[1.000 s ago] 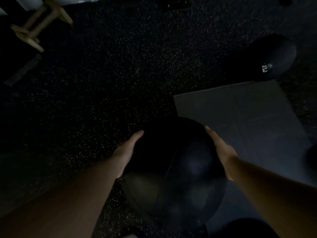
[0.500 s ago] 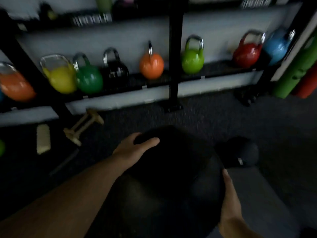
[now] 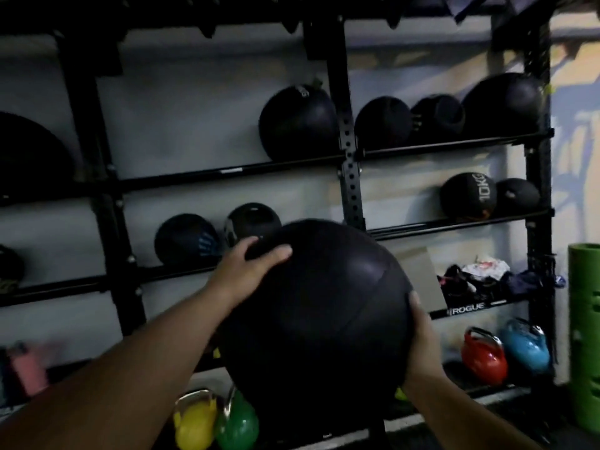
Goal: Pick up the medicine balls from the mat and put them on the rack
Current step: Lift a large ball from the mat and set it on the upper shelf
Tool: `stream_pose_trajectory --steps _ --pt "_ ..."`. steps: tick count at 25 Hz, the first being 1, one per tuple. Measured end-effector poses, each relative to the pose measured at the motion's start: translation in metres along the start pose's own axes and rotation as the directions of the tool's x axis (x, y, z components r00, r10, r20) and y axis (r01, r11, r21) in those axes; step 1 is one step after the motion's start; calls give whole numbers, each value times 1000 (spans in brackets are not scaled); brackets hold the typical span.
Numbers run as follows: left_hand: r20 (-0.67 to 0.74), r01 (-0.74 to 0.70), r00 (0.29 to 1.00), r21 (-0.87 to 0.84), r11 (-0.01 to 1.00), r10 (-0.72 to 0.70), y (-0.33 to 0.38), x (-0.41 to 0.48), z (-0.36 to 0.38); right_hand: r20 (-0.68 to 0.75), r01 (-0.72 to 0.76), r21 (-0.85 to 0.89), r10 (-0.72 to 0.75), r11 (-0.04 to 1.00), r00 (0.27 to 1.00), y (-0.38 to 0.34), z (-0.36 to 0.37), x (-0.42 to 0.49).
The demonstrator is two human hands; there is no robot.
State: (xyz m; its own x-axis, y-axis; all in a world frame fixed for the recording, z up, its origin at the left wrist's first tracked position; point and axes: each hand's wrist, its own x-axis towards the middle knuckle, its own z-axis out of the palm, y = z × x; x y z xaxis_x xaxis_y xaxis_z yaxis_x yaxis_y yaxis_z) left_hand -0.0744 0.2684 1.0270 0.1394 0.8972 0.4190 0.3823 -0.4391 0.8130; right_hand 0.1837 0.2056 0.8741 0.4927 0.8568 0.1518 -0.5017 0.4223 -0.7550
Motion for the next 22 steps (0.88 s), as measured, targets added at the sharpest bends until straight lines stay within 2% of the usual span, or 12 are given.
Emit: stream_pose_trajectory --steps 2,6,11,15,19,22 --pt "-67 -95 994 -43 995 92 50 27 -36 63 113 -65 -109 991 992 -49 58 22" --pt "-173 -224 962 -42 974 213 119 85 -79 128 217 11 -216 976 968 -100 136 90" --pt "-285 -358 894 11 934 346 165 177 -116 301 239 63 -247 969 921 -140 233 183" --pt "-409 -440 808 58 896 423 160 245 -160 358 294 112 -315 949 879 -140 307 240" --pt "-503 -513 727 52 857 466 125 328 -209 433 352 113 -365 929 824 -121 386 300" --pt "-464 -567 745 -63 821 479 95 402 -245 428 429 128 -440 894 790 -106 440 346"
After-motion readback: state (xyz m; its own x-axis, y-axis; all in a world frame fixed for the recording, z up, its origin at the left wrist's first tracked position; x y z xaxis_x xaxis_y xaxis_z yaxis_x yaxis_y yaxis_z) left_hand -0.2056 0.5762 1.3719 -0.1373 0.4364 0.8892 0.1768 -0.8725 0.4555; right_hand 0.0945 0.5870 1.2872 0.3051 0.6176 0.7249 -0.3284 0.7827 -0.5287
